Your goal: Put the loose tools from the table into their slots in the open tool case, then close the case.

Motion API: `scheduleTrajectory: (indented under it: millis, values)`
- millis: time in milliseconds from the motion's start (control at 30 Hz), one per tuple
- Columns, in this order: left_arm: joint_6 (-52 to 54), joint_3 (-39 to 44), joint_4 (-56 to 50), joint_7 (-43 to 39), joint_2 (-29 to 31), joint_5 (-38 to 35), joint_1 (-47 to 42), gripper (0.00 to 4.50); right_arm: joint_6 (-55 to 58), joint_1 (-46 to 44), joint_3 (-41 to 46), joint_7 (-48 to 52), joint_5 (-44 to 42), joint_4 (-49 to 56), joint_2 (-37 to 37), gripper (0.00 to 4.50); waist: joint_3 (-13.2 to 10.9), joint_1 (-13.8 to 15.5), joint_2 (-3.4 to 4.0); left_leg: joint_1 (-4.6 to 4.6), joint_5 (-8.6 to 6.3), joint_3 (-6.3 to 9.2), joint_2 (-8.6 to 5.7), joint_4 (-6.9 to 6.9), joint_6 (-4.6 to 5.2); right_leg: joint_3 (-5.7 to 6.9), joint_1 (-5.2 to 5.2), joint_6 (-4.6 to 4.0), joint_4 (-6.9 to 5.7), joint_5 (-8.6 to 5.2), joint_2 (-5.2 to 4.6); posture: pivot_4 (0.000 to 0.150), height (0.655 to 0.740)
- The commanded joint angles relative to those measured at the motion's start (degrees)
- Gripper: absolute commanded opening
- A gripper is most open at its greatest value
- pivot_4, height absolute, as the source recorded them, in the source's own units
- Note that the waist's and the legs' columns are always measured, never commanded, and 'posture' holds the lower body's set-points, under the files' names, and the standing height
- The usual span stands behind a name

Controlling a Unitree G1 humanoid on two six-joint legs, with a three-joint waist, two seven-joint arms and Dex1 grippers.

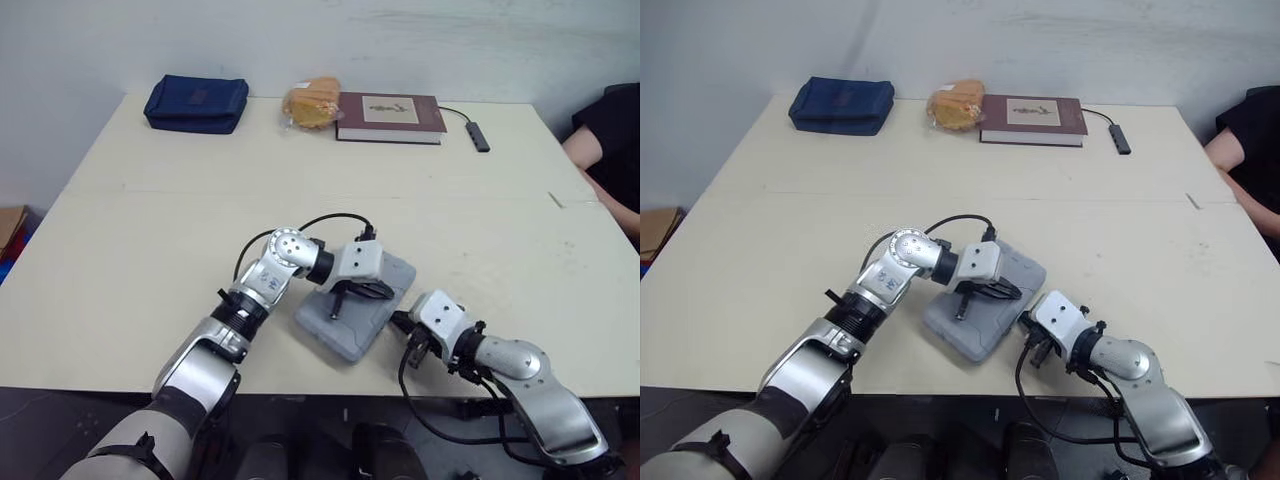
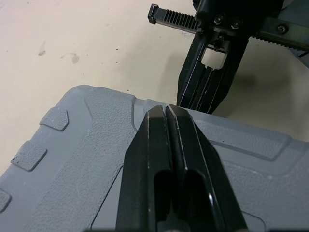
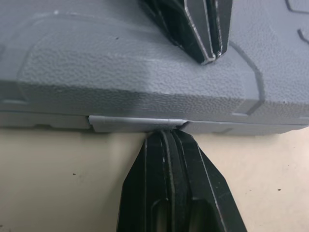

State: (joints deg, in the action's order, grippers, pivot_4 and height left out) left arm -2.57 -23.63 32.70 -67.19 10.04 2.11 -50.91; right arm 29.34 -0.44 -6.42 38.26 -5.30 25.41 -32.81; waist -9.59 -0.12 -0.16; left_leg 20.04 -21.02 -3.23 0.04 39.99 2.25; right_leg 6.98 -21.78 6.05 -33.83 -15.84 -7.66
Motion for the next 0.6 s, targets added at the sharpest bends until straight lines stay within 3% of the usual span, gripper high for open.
scheduleTrajectory:
  millis: [33,433,600]
  values:
    - [1.91,-5.27,5.99,-0.80,0.85,5.40,3.46,0.04,-0.80,-1.61,-1.07,1.17,-2.51,3.33,1.18,0.00,0.00,0.00,0.00,0.00,-0.01,0.01,0.02,0.00,-0.02,0.02,0.00,-0.02,0.00,-0.01,0.01,0.150,0.7400]
    - [-5.63,-0.33,8.75,0.68,0.95,2.12,3.46,0.04,-9.79,-2.35,2.10,0.43,-3.43,-0.54,4.52,0.00,-0.05,-0.17,0.10,-0.13,-0.06,-0.02,0.14,-0.04,-0.18,0.01,-0.02,-0.16,-0.10,-0.08,0.09,0.150,0.7400]
    - [-3.21,10.01,0.33,-6.03,0.98,-12.03,3.54,0.04,-13.31,3.48,7.12,9.43,-6.44,3.43,-4.14,0.00,-0.22,0.16,0.36,0.26,-0.03,-0.14,0.09,-0.05,-0.20,-0.08,-0.53,-0.19,-0.27,-0.10,0.06,0.150,0.7400]
